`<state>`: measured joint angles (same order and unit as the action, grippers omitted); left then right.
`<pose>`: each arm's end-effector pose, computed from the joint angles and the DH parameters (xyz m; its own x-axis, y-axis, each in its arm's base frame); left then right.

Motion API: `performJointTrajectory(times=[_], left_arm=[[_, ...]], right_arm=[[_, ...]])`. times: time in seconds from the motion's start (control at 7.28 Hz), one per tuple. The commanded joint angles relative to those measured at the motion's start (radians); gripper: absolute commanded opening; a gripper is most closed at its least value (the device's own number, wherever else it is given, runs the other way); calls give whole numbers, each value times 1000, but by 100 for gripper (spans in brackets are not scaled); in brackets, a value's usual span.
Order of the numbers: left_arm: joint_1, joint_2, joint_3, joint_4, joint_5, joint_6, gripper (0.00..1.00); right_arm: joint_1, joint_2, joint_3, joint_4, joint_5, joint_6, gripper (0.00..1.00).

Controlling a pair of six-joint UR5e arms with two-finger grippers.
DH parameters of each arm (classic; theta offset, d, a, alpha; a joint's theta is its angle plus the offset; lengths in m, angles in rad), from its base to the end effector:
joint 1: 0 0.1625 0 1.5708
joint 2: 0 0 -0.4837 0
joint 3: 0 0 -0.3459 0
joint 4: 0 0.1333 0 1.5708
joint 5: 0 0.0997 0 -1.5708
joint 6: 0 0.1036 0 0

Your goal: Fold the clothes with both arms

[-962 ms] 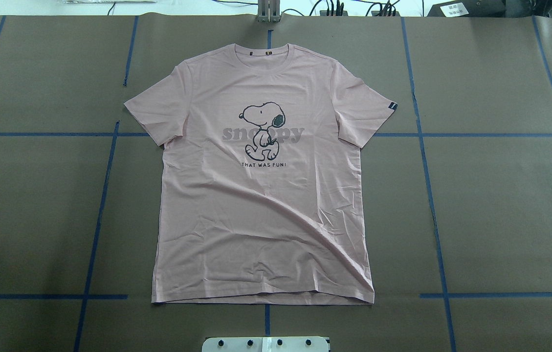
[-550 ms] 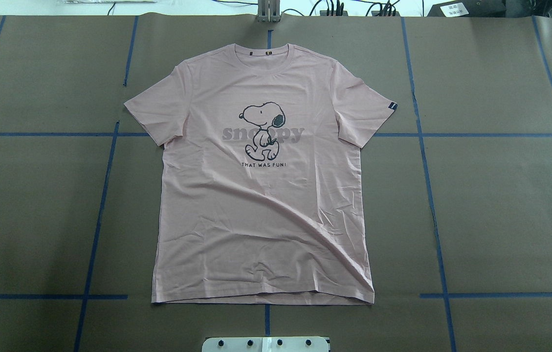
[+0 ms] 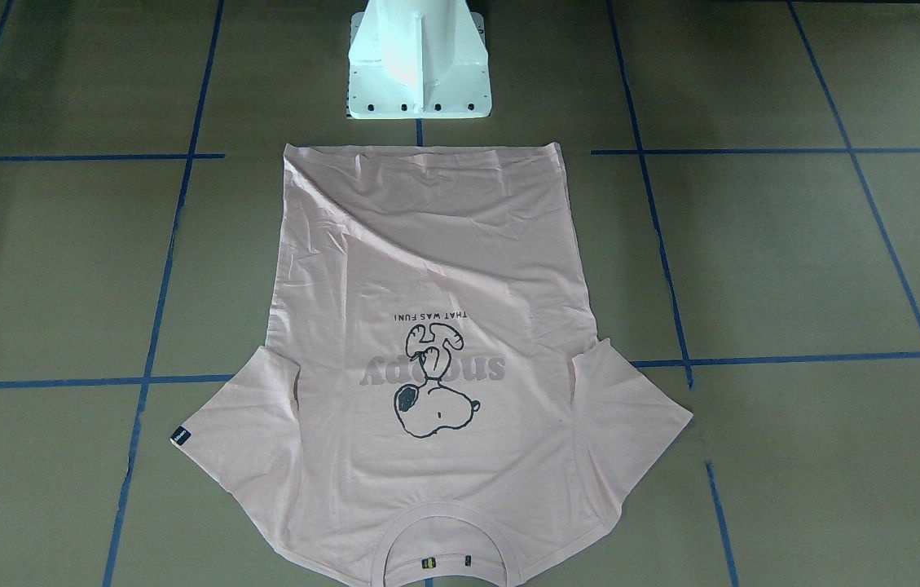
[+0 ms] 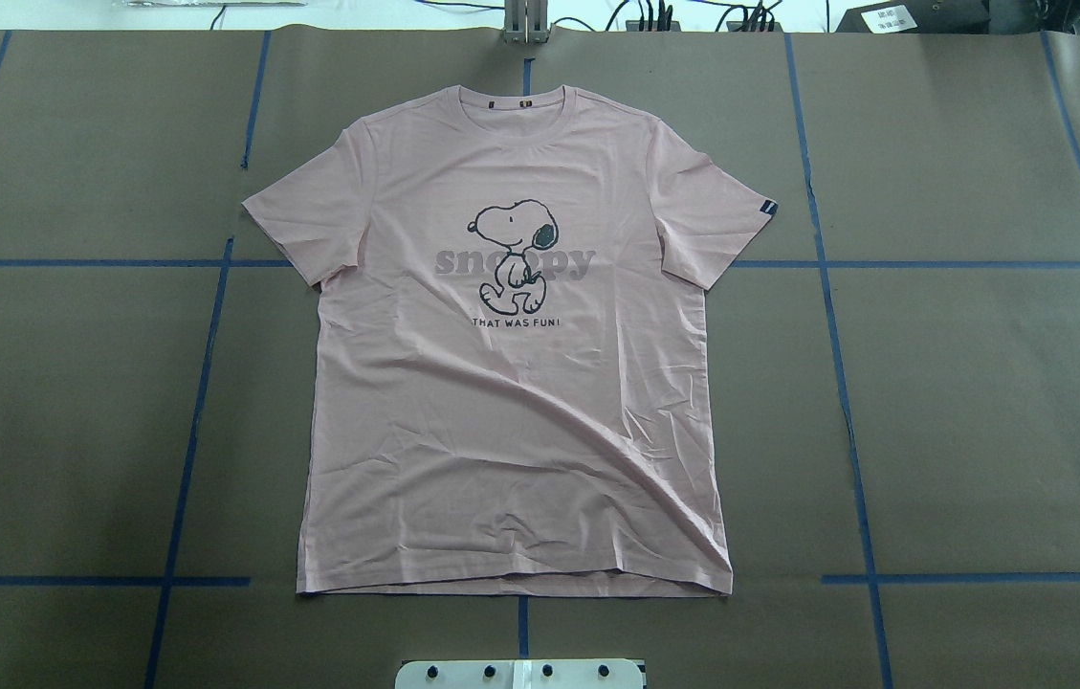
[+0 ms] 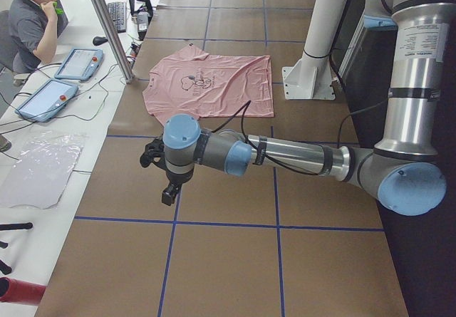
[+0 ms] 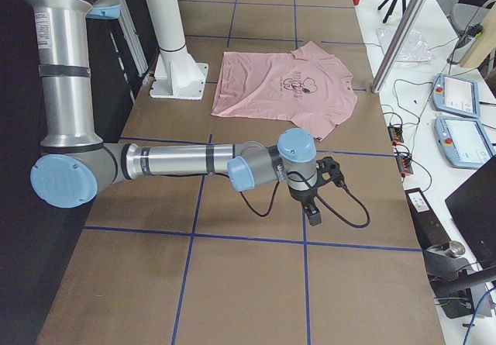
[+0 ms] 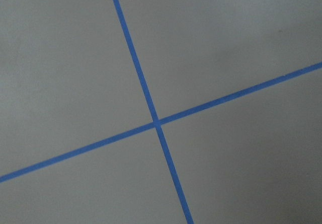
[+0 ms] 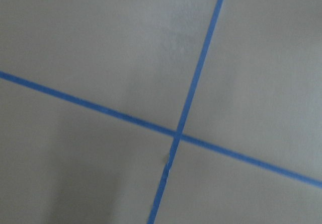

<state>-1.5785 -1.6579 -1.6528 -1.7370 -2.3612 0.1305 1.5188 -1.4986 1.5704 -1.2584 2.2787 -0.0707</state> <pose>-0.0635 -0.5007 0.6222 0.7003 0.3494 -0.6225 -0.0846 0.9065 0.4136 0.0398 -0.5046 0.6557 0.7408 -0.3476 0.5749 0.1008 0.9036 0.4165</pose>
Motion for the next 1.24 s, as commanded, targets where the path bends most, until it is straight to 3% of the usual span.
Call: performJointTrajectory(times=[0.0, 0.14, 0.41, 0.69, 0.82, 0.96, 1.1], left_arm=[[3, -123, 39, -178, 2, -127, 100], [11, -144, 68, -332, 2, -140, 100], [55, -183, 77, -413, -7, -246, 100], [84, -180, 64, -508, -6, -247, 100], [124, -171, 76, -566, -1, -252, 100], [202, -171, 88, -567, 0, -247, 100], [216, -166, 90, -570, 2, -247, 100]], right_arm=[[-2, 111, -99, 23, 60, 35, 100], [-15, 145, -105, 24, 76, 102, 100], [-75, 199, -86, 25, 76, 188, 100], [-167, 282, -73, 46, 70, 453, 100], [-234, 285, -87, 173, 33, 617, 100], [-324, 300, -96, 269, -95, 787, 100], [-415, 367, -134, 277, -208, 921, 94]])
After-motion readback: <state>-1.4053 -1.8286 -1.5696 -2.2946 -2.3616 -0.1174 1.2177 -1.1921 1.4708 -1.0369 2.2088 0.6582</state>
